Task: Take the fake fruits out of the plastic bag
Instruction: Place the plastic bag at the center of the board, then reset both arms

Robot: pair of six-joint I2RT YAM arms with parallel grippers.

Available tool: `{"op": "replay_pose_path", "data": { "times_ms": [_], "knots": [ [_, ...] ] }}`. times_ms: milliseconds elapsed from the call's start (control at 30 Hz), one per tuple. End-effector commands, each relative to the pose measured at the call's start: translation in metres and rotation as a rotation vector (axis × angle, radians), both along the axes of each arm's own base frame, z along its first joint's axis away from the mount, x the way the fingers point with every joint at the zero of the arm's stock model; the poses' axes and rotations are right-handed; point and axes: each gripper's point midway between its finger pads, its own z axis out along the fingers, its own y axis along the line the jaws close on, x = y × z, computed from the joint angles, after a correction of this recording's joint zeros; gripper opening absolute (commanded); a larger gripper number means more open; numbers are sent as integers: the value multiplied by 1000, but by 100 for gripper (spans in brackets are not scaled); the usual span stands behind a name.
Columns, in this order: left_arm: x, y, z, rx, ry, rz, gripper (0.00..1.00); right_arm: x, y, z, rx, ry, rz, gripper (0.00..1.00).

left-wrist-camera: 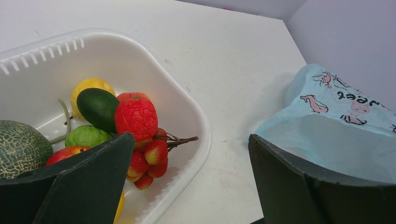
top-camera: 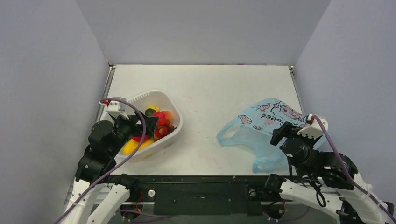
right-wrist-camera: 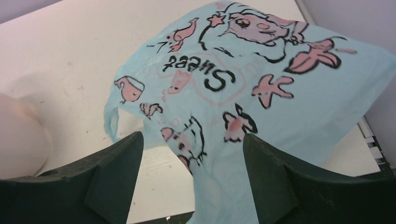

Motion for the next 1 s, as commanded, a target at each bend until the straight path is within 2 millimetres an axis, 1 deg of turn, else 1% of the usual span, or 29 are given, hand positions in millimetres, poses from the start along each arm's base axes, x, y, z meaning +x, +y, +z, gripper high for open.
{"op": "replay_pose_path", "data": {
  "times_ms": [0, 67, 100, 133, 167, 200, 233, 267, 300, 333, 367, 400, 567, 600, 633, 733, 833, 867, 967],
  "knots": [
    [-10, 1, 28, -33, -58, -16, 91, 6, 29, 17, 26, 8, 119, 76],
    [-13, 3, 34, -36, -73, -8, 91, 6, 29, 22, 4, 7, 134, 79],
    [-15, 5, 37, -36, -78, -5, 91, 6, 28, 28, 11, -2, 137, 80],
    [-17, 7, 44, -38, -94, 2, 91, 5, 28, 32, 5, -6, 143, 80],
    [-19, 8, 47, -37, -98, 7, 91, 5, 27, 40, 20, -21, 147, 81],
    [-20, 11, 55, -40, -116, 17, 91, 5, 26, 44, 16, -27, 152, 81],
    [-23, 13, 59, -42, -129, 22, 91, 4, 24, 54, 34, -47, 153, 81],
    [-26, 16, 68, -50, -152, 31, 91, 4, 24, 59, 29, -57, 159, 81],
    [-30, 17, 77, -59, -178, 33, 91, 4, 21, 70, 46, -80, 159, 81],
    [-32, 21, 83, -65, -201, 46, 92, 5, 21, 76, 39, -94, 169, 81],
    [-38, 27, 99, -82, -254, 66, 92, 5, 21, 93, 44, -133, 186, 82],
    [-41, 30, 109, -92, -284, 77, 92, 5, 19, 103, 56, -154, 189, 82],
    [-65, 49, 146, -145, -412, 132, 93, 6, 16, 141, 72, -247, 213, 83],
    [-71, 54, 155, -153, -438, 148, 93, 5, 12, 149, 86, -269, 205, 83],
    [-76, 57, 160, -158, -456, 155, 94, 4, 9, 157, 97, -293, 201, 84],
    [-90, 69, 175, -162, -509, 192, 96, 3, 3, 170, 106, -336, 195, 84],
    [-98, 77, 183, -164, -534, 215, 97, 3, -3, 179, 131, -373, 169, 85],
    [-99, 78, 183, -163, -535, 220, 97, 1, -7, 180, 135, -381, 164, 85],
    [-100, 79, 184, -164, -533, 220, 97, 3, -7, 178, 105, -387, 166, 85]
  ]
}}
